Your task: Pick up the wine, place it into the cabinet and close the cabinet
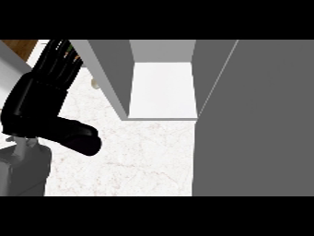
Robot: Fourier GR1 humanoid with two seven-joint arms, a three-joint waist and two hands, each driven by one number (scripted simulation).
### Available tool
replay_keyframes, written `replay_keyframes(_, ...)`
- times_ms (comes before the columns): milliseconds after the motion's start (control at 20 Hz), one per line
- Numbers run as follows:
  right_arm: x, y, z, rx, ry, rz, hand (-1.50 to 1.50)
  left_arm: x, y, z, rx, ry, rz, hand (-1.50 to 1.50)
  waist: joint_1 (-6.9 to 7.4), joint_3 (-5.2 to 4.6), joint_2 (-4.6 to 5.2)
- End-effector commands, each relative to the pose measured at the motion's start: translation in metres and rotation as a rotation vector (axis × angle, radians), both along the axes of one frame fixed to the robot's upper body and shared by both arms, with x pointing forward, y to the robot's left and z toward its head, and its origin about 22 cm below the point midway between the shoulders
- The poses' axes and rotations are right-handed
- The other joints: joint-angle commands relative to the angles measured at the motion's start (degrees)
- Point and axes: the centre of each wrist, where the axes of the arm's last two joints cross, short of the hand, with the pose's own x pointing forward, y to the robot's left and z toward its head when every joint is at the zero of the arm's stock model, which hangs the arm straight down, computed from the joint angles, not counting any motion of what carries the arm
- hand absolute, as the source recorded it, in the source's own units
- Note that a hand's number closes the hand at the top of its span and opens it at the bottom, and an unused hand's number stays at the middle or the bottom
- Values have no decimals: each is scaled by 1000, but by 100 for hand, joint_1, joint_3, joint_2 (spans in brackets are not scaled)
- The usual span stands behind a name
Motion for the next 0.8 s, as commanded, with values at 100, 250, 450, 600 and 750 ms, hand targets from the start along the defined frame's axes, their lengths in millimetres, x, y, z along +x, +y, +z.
replay_keyframes(100, 18, -5, 10, 27, -10, -6, -150, -10, -13, 5, 10, 14, 25, -150, 18, 0, 2)
replay_keyframes(250, -3, 7, 17, 25, -10, 18, -150, -13, 3, -9, 27, 32, 28, -150, 9, -1, 1)
replay_keyframes(450, -1, -1, 5, 8, -5, -11, -150, -20, 31, 10, 50, 42, 64, -150, 8, 1, -1)
replay_keyframes(600, -1, -1, 20, 13, 2, 2, -150, -15, 32, -33, 55, 53, 93, -150, -1, -2, 6)
replay_keyframes(750, 10, -1, 12, -7, -14, -1, -150, -25, 38, -9, 77, 58, 103, -150, 15, 0, 1)
